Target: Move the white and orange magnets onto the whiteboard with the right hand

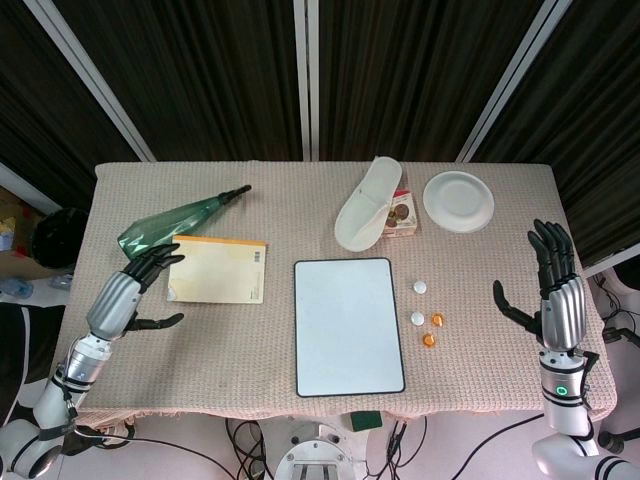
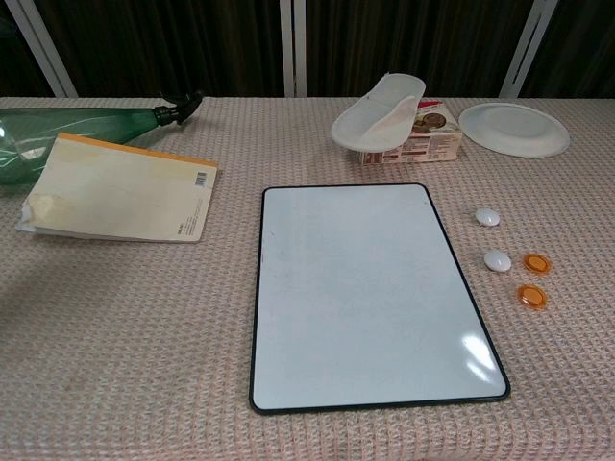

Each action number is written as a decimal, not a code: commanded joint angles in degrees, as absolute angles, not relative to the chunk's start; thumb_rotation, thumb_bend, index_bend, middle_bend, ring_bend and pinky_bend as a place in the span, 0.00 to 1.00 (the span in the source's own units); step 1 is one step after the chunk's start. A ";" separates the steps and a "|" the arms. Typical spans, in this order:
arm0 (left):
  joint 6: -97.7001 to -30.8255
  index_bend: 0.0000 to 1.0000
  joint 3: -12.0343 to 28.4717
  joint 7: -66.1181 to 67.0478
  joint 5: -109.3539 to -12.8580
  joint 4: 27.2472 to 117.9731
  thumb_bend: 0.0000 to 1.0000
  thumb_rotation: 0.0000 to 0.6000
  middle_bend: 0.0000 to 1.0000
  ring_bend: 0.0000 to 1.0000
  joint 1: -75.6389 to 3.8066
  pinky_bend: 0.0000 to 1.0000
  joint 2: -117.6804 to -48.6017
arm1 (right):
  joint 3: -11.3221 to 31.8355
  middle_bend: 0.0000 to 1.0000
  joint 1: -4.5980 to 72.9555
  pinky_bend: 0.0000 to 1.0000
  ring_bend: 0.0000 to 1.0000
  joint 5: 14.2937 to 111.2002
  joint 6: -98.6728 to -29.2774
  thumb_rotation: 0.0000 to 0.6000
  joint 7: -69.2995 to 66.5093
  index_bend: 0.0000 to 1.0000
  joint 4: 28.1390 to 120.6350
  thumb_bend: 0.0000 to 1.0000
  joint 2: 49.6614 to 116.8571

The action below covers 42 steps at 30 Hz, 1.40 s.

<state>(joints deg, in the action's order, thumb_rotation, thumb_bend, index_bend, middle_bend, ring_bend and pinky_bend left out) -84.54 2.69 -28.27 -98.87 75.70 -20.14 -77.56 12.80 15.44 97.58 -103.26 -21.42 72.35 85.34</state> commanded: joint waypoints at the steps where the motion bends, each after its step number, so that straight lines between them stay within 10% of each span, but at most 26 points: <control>1: -84.49 0.16 2.59 -26.67 -98.56 75.49 0.11 1.00 0.09 0.10 -20.55 0.18 -78.06 | 12.69 0.00 15.48 0.00 0.00 97.29 -103.23 1.00 -21.64 0.00 72.16 0.39 85.32; 13: -86.98 0.16 1.45 -22.25 -97.97 77.01 0.11 1.00 0.10 0.10 -18.78 0.17 -76.32 | 9.66 0.00 15.84 0.00 0.00 98.67 -100.87 1.00 -18.28 0.01 74.03 0.38 83.54; 25: -86.52 0.16 1.39 -16.71 -92.35 78.84 0.11 1.00 0.11 0.10 -15.26 0.15 -72.67 | 1.47 0.01 18.38 0.00 0.00 95.00 -77.09 1.00 7.07 0.38 88.92 0.34 73.97; 42: -85.74 0.16 0.74 -19.47 -91.07 76.33 0.11 1.00 0.11 0.10 -13.49 0.15 -72.41 | 1.91 0.00 22.29 0.00 0.00 85.71 -64.83 1.00 21.58 0.33 85.31 0.32 83.23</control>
<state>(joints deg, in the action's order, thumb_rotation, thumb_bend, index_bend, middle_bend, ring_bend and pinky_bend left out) -85.73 0.74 -19.48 -91.07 76.33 -13.48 -72.40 1.79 22.01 85.85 -65.06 21.43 85.64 82.89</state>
